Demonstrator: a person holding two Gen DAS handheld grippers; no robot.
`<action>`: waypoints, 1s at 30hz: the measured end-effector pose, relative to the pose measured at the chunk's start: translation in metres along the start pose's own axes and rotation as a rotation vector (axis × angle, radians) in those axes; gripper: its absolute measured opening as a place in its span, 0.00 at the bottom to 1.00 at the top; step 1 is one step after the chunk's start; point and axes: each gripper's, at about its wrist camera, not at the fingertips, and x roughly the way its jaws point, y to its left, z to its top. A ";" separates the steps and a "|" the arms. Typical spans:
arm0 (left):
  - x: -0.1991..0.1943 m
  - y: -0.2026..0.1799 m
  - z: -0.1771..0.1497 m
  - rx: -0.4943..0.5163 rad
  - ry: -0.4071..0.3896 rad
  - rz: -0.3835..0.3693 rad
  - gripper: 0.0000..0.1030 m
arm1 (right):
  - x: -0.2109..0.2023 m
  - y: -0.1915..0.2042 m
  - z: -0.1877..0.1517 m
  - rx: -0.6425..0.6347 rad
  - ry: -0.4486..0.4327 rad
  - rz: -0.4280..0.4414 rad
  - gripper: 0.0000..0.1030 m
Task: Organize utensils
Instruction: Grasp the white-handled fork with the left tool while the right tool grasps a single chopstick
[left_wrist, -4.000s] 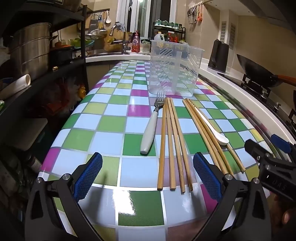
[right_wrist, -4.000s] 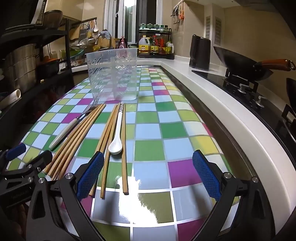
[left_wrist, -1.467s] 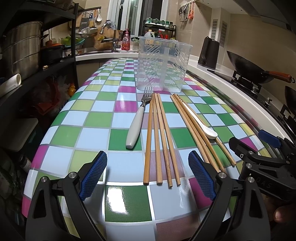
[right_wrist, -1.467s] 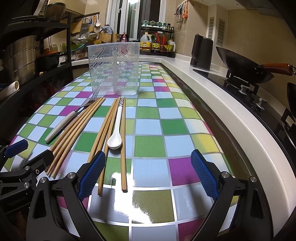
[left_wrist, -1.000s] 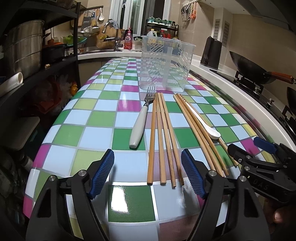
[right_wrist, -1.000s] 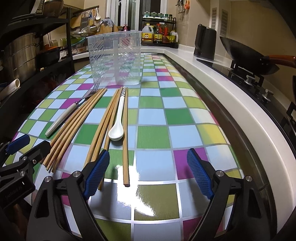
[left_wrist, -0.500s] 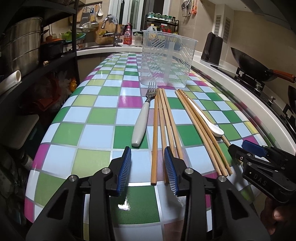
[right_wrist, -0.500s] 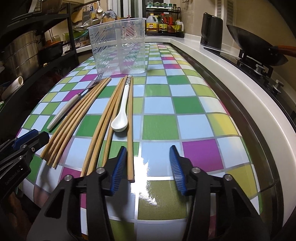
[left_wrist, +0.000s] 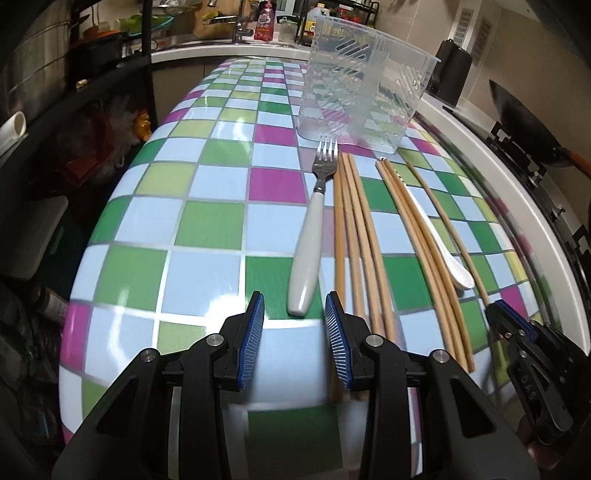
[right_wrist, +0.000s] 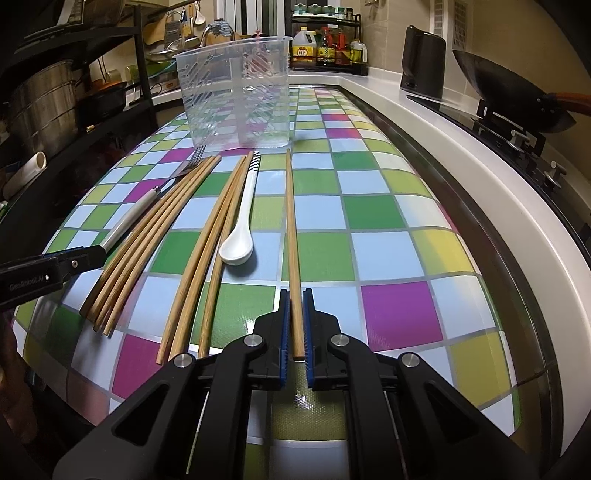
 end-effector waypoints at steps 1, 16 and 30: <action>0.002 0.000 0.002 0.002 0.001 0.004 0.34 | 0.000 -0.001 0.000 0.002 0.000 -0.001 0.07; 0.015 -0.019 0.014 0.142 -0.033 0.061 0.18 | 0.004 0.001 0.002 -0.026 -0.028 -0.017 0.08; -0.008 -0.015 -0.022 0.150 -0.142 0.073 0.18 | 0.005 -0.006 0.003 0.011 -0.041 -0.031 0.09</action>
